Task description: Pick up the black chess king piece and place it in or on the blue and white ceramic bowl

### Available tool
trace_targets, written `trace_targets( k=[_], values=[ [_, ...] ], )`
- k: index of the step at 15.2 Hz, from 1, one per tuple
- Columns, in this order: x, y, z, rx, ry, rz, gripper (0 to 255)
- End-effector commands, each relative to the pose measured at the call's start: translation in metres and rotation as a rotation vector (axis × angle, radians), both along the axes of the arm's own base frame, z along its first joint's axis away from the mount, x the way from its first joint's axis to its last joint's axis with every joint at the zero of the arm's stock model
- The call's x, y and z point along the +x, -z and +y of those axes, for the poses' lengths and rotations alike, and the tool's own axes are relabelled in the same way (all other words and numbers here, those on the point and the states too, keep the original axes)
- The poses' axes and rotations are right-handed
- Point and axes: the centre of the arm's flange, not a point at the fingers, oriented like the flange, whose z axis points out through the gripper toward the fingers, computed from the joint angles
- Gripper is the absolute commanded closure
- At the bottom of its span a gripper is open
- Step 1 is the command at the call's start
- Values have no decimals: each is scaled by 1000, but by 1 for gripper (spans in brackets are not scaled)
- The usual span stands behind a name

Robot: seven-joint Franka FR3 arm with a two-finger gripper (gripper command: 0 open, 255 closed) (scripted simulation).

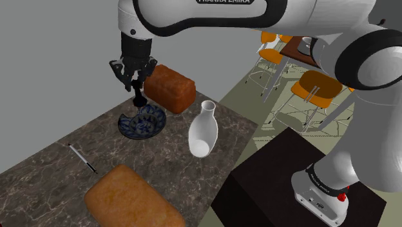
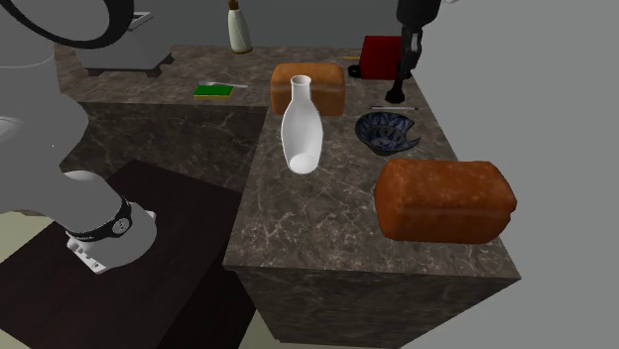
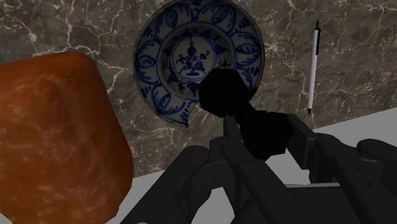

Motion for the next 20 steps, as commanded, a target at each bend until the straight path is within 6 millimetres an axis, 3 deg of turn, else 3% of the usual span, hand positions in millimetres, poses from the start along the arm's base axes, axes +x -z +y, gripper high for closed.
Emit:
trace_targets(
  k=[1, 17, 20],
  values=[
    [6, 9, 5, -1, 2, 0, 255],
    [6, 93, 5, -1, 2, 0, 255],
    [6, 95, 5, -1, 2, 0, 255]
  ],
)
